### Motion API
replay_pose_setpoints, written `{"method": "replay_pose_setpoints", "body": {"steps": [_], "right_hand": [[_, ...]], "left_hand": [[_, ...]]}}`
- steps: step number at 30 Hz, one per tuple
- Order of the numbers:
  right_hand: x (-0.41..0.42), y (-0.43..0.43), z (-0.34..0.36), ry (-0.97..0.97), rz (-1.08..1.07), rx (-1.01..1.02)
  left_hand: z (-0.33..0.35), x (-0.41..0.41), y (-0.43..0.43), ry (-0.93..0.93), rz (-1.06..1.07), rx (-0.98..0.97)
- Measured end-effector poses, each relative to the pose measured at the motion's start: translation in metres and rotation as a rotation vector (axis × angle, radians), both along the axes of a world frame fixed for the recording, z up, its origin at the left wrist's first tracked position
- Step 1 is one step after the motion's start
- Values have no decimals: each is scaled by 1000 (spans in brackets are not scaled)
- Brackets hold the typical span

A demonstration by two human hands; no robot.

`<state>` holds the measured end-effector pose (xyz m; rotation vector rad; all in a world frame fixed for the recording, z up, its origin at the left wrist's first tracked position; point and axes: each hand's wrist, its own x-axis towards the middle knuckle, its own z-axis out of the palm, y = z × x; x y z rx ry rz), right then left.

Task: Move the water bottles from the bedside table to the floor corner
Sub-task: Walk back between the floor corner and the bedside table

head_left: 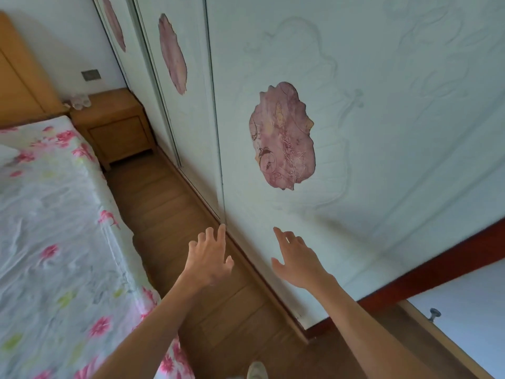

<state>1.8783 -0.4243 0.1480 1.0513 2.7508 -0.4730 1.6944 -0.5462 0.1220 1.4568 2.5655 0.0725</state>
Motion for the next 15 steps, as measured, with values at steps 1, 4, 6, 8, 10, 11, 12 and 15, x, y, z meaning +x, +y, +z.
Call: {"method": "replay_pose_setpoints", "body": {"steps": [1, 4, 6, 8, 10, 11, 12, 15], "right_hand": [[-7, 7, -1, 3, 16, -4], [-36, 25, -3, 22, 78, -29], [-59, 34, -3, 51, 115, -55], [-84, 40, -1, 81, 152, -69], [-109, 44, 2, 106, 188, -77], [-121, 45, 3, 116, 208, -82], [-134, 46, 4, 124, 229, -85], [-171, 51, 3, 123, 285, -86]], "left_hand": [[1, -4, 3, -2, 21, -1], [5, -19, 6, 17, 96, -23], [7, -32, 5, 22, 155, -23], [9, -45, 3, 25, 212, -17], [10, -60, 1, 32, 257, -19], [10, -68, 0, 34, 279, -21], [10, -76, -1, 34, 300, -21], [7, -103, -1, 24, 364, -18]]}}
